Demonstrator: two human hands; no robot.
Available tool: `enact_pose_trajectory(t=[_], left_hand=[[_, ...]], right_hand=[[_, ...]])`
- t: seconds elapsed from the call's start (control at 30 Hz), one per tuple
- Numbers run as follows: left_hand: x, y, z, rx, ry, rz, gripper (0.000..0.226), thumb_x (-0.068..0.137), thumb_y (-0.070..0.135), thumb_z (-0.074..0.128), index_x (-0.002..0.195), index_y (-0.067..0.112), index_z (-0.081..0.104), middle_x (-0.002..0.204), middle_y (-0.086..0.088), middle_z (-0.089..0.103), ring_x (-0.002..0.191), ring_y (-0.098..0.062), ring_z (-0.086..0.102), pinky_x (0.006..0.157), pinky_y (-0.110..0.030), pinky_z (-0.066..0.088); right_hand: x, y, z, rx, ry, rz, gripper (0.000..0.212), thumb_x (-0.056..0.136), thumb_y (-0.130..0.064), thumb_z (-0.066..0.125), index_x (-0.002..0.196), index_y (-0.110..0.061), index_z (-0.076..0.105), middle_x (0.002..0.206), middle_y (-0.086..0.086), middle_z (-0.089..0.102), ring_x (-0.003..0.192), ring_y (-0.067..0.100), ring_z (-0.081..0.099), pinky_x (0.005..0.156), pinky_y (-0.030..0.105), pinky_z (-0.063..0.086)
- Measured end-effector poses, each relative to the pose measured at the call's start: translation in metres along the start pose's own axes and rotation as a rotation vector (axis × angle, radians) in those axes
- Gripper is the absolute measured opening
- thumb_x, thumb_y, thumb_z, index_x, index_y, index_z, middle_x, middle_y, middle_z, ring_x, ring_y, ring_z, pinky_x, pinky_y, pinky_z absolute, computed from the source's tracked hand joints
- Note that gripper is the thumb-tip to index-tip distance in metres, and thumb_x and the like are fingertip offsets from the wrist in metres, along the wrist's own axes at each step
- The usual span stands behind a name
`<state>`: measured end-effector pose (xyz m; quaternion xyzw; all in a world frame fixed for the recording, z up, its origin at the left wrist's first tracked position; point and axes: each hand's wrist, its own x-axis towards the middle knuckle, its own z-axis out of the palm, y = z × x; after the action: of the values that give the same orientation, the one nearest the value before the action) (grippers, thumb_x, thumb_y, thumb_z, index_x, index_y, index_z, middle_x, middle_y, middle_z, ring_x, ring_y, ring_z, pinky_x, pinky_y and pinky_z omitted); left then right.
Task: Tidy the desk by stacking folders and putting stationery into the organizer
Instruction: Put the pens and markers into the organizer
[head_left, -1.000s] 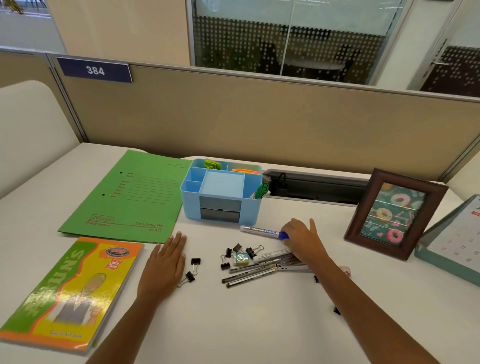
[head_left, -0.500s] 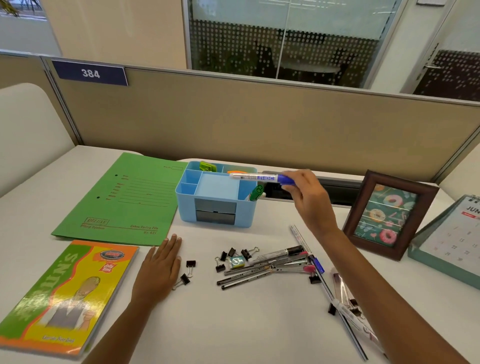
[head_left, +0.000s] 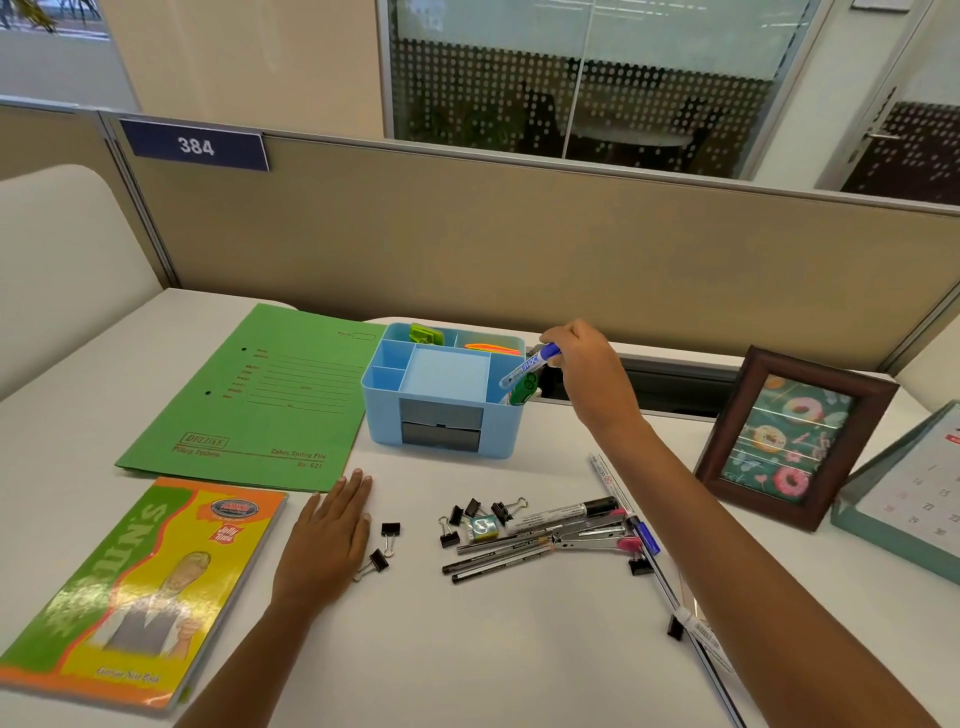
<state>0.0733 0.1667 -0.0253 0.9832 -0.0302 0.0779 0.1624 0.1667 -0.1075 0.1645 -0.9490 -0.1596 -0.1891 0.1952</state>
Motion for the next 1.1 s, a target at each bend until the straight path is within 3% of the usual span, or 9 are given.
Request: enact_pose_trajectory(t=[0.13, 0.27, 0.37, 0.47, 0.53, 0.67, 0.9, 1.1], left_hand=[[-0.001, 0.000, 0.000, -0.003, 0.006, 0.009, 0.072, 0.078, 0.049, -0.004, 0.139, 0.012, 0.005, 0.147, 0.008, 0.005, 0.134, -0.005, -0.001, 0.111, -0.028, 0.002], [0.000, -0.002, 0.001, 0.009, 0.021, 0.008, 0.075, 0.080, 0.048, -0.001, 0.143, 0.011, 0.017, 0.150, 0.003, 0.015, 0.135, -0.006, 0.003, 0.112, -0.030, 0.004], [0.000, -0.001, 0.001, 0.007, 0.028, 0.015, 0.076, 0.080, 0.047, -0.001, 0.143, 0.011, 0.019, 0.150, 0.003, 0.016, 0.135, -0.007, 0.005, 0.112, -0.030, 0.005], [0.000, -0.001, 0.001, 0.010, 0.029, 0.015, 0.076, 0.080, 0.047, -0.001, 0.143, 0.011, 0.019, 0.149, 0.004, 0.015, 0.135, -0.006, 0.004, 0.112, -0.030, 0.005], [0.000, -0.002, 0.002, 0.013, 0.035, 0.012, 0.074, 0.081, 0.046, 0.000, 0.143, 0.010, 0.020, 0.150, 0.001, 0.018, 0.135, -0.007, 0.006, 0.112, -0.031, 0.007], [0.000, -0.003, 0.002, 0.024, 0.037, 0.016, 0.073, 0.082, 0.046, 0.001, 0.143, 0.009, 0.021, 0.150, -0.001, 0.021, 0.134, -0.008, 0.007, 0.112, -0.032, 0.008], [0.000, -0.002, 0.002, 0.008, 0.028, 0.011, 0.074, 0.082, 0.047, 0.002, 0.142, 0.008, 0.021, 0.150, -0.001, 0.022, 0.136, -0.011, 0.012, 0.112, -0.034, 0.010], [0.000, -0.002, 0.001, 0.006, 0.024, 0.008, 0.075, 0.081, 0.047, 0.001, 0.143, 0.010, 0.022, 0.150, 0.000, 0.022, 0.137, -0.011, 0.012, 0.113, -0.033, 0.009]], right_hand=[[0.004, -0.001, 0.007, 0.143, -0.070, 0.081, 0.033, 0.089, 0.000, 0.050, 0.121, -0.007, 0.052, 0.119, 0.018, 0.052, 0.110, 0.026, 0.051, 0.080, 0.033, 0.050], [-0.006, 0.007, 0.011, 0.316, 0.036, 0.192, 0.032, 0.091, 0.000, 0.044, 0.121, -0.007, 0.052, 0.119, 0.016, 0.055, 0.108, 0.022, 0.051, 0.070, 0.010, 0.037], [-0.030, 0.024, 0.022, 0.353, 0.056, 0.292, 0.031, 0.089, 0.005, 0.044, 0.118, -0.004, 0.054, 0.115, 0.017, 0.057, 0.101, 0.022, 0.054, 0.076, 0.019, 0.035], [-0.057, 0.049, 0.039, 0.144, -0.235, 0.369, 0.033, 0.088, 0.005, 0.049, 0.119, -0.006, 0.055, 0.117, 0.016, 0.059, 0.102, 0.026, 0.057, 0.082, 0.028, 0.044], [-0.075, 0.063, 0.045, -0.050, -0.420, 0.323, 0.031, 0.089, -0.001, 0.050, 0.117, -0.013, 0.059, 0.120, 0.009, 0.060, 0.107, 0.024, 0.054, 0.091, 0.034, 0.041], [-0.095, 0.069, 0.045, -0.335, -0.600, 0.245, 0.028, 0.093, -0.015, 0.048, 0.119, -0.023, 0.057, 0.123, 0.003, 0.057, 0.115, 0.021, 0.045, 0.092, 0.038, 0.034], [-0.097, 0.065, 0.049, -0.513, -0.526, 0.072, 0.023, 0.094, -0.022, 0.047, 0.115, -0.020, 0.056, 0.120, 0.003, 0.056, 0.112, 0.021, 0.046, 0.087, 0.036, 0.036], [-0.084, 0.057, 0.035, -0.247, -0.429, 0.096, 0.014, 0.094, -0.023, 0.047, 0.105, -0.018, 0.055, 0.101, 0.001, 0.060, 0.090, 0.016, 0.049, 0.073, 0.024, 0.031]])
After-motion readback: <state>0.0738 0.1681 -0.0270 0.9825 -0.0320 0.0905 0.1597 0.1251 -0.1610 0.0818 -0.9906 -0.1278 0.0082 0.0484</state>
